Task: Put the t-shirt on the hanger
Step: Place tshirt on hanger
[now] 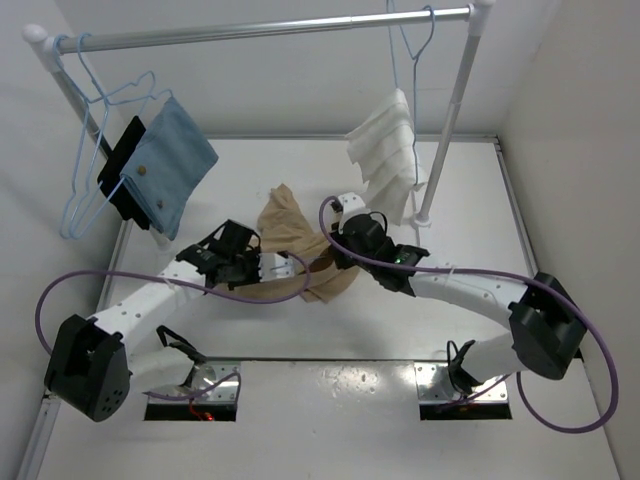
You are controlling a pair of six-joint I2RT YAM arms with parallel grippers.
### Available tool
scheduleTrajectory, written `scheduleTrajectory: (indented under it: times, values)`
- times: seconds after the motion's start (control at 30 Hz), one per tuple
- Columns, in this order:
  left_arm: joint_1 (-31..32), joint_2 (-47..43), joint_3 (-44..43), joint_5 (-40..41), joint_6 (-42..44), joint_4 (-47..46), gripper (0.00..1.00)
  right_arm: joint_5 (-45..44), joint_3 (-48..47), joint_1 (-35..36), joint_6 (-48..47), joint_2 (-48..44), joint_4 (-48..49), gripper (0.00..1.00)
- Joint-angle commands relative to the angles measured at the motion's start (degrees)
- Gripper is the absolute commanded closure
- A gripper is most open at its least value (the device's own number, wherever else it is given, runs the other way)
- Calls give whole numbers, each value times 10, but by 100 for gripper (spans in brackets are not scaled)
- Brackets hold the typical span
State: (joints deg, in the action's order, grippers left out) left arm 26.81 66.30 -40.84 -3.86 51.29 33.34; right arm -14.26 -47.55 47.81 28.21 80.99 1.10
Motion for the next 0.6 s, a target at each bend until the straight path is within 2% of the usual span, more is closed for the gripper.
scheduleTrajectory:
  times: [0.0, 0.2, 0.27, 0.33, 0.37, 0.4, 0.47, 0.57]
  values:
    - [9, 0, -45, -35, -32, 20, 100, 82, -8, 8, -22, 2, 58, 100]
    - [14, -14, -71, -79, -26, 37, 100, 191, -39, 13, -75, 8, 6, 100]
    - [14, -32, -77, -96, -19, 42, 100, 202, -45, 2, -89, 1, -30, 88]
    - [8, -43, -77, -112, -1, 42, 100, 193, -58, 2, -135, -14, -64, 71]
    - [8, -55, -77, -134, 5, 49, 100, 193, -65, 2, -150, -19, -80, 54]
    - [2, -60, -77, -146, 12, 57, 100, 201, -82, 2, -163, -25, -116, 47]
    - [-4, -72, -77, -172, 22, 62, 100, 209, -118, 2, -199, -30, -155, 36]
    - [-10, -72, -77, -189, 39, 74, 100, 215, -164, 2, -230, -30, -219, 31]
